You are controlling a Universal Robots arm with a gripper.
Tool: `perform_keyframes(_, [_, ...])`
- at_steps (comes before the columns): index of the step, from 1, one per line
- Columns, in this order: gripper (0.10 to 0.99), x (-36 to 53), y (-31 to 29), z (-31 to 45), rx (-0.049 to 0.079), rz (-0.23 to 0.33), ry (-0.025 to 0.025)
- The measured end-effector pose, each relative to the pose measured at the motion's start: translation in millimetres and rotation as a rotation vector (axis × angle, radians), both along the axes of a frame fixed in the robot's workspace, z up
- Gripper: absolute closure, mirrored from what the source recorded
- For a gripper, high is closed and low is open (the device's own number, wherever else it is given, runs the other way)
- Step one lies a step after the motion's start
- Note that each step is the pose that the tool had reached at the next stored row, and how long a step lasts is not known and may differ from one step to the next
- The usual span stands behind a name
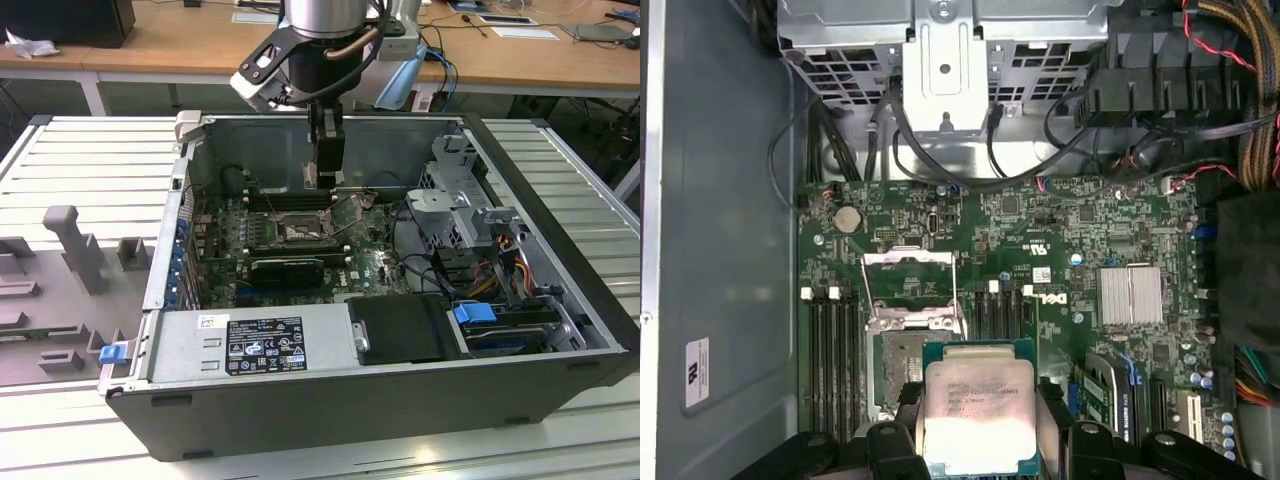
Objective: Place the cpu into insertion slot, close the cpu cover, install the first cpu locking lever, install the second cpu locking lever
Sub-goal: 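Place the cpu into insertion slot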
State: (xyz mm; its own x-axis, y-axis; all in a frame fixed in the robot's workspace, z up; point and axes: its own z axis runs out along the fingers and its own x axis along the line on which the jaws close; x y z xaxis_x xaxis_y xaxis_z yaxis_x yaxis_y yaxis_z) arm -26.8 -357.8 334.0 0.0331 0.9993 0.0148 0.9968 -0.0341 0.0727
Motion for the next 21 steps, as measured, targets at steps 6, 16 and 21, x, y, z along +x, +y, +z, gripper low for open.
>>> perform_keyframes(6, [0.557, -1.0, 0.5, -5.3, 0.0, 0.0, 0.0])
perform_keyframes(16, [0.557, -3.8, 5.7, -9.8, 0.0, 0.0, 0.0001])
perform_keyframes(21, [0.557, -4.7, 7.6, -11.8, 0.0, 0.0, 0.0001])
